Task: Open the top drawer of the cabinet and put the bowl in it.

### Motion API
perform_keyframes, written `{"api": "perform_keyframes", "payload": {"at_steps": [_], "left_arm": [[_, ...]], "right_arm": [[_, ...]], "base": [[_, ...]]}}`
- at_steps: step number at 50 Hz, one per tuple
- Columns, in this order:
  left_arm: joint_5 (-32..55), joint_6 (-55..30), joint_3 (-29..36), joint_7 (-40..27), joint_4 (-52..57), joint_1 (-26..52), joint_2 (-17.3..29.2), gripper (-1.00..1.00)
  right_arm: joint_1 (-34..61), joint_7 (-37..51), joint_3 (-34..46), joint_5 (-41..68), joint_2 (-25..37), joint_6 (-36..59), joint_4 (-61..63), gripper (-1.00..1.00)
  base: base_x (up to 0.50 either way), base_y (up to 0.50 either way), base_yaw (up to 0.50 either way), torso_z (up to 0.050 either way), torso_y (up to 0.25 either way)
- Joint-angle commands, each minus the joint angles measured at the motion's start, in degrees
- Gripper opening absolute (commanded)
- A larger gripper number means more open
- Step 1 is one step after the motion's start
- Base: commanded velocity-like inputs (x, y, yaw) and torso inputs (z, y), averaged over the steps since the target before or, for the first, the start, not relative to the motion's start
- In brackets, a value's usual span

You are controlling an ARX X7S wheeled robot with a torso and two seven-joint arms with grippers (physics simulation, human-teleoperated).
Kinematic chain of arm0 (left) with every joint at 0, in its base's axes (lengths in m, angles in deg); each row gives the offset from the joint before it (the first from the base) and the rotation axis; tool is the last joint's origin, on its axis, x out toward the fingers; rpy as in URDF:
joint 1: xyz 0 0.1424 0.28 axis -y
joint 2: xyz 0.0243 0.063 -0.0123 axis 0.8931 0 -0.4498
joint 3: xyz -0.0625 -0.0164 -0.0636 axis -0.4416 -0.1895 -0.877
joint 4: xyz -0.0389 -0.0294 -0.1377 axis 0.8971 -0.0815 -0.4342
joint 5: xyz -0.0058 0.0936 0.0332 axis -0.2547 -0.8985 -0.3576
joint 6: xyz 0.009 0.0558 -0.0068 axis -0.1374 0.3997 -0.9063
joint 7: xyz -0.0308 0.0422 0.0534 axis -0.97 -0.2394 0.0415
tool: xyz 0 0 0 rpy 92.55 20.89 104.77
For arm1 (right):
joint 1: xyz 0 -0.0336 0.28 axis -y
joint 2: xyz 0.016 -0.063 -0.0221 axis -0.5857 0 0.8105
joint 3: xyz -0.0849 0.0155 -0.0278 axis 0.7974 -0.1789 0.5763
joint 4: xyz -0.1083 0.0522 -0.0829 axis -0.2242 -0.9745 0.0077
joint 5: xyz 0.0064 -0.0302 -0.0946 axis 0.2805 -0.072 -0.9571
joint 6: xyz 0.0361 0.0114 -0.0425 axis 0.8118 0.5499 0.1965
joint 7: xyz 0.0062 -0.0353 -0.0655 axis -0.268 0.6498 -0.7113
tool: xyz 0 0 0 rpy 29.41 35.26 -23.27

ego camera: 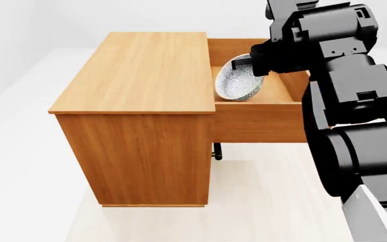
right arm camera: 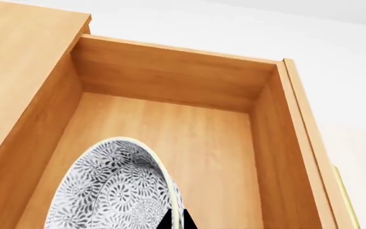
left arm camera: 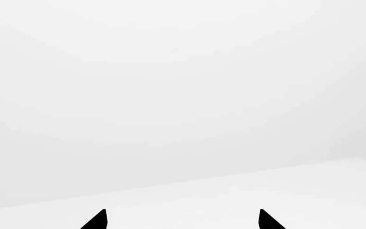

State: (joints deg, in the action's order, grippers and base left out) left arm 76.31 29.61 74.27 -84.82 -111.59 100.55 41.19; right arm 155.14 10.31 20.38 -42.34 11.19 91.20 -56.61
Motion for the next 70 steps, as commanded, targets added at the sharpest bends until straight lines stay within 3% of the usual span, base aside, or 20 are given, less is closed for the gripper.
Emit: {"api": "perform_keyframes", "payload": {"at_steps": [1,16,17,26,38,48,52,58,62,70], "left_arm": [[-0.02,0.44,-0.23,0.10,0.00,-0.37,-0.02,1.00],[-0.06,0.63,-0.28,0.11,0.00,-0.54,-0.09,1.00],[-0.05,0.60,-0.29,0.10,0.00,-0.52,-0.09,1.00],[-0.05,0.71,-0.26,0.06,0.00,-0.61,-0.14,1.00],[-0.09,0.98,0.14,-0.26,0.00,-0.78,-0.22,1.00],[0.08,1.07,-0.34,0.39,0.00,-0.76,-0.13,1.00],[-0.02,1.16,-0.41,0.15,0.00,-0.81,-0.19,1.00],[-0.09,1.27,-0.34,0.16,0.00,-0.90,-0.13,1.00],[-0.27,1.30,0.00,-0.07,0.00,-1.06,-0.17,1.00],[-0.21,1.27,0.46,-0.46,0.00,-1.24,-0.20,1.00]], "right_arm": [[-1.02,0.39,-3.08,-0.99,0.44,-0.09,-0.01,-1.00],[-1.66,2.30,-6.99,-1.02,1.47,0.10,-0.01,-1.00],[-1.53,2.18,-7.20,-1.04,1.48,0.14,-0.01,1.00],[-0.43,3.37,-8.23,-1.59,1.69,-2.99,-0.01,1.00],[8.96,10.24,-10.06,-2.17,3.85,-19.78,0.00,1.00],[15.92,8.70,-9.79,-1.61,5.52,-18.01,0.26,1.00],[1.87,7.31,-10.31,-0.07,6.32,1.98,32.57,1.00],[-15.89,3.79,-11.82,4.81,6.44,18.98,80.04,1.00],[-27.75,3.02,-12.06,6.50,7.55,20.93,100.71,1.00],[-43.94,6.18,-9.04,4.34,10.47,14.91,121.97,1.00]], "base": [[0.00,0.00,0.00,0.000,0.000],[0.00,0.00,0.00,0.000,0.000],[0.00,0.00,0.00,0.000,0.000],[0.00,0.00,0.00,0.000,0.000],[0.00,0.00,0.00,0.000,0.000],[0.00,0.00,0.00,0.000,0.000],[0.00,0.00,0.00,0.000,0.000],[0.00,0.00,0.00,0.000,0.000],[0.00,0.00,0.00,0.000,0.000],[0.00,0.00,0.00,0.000,0.000]]}}
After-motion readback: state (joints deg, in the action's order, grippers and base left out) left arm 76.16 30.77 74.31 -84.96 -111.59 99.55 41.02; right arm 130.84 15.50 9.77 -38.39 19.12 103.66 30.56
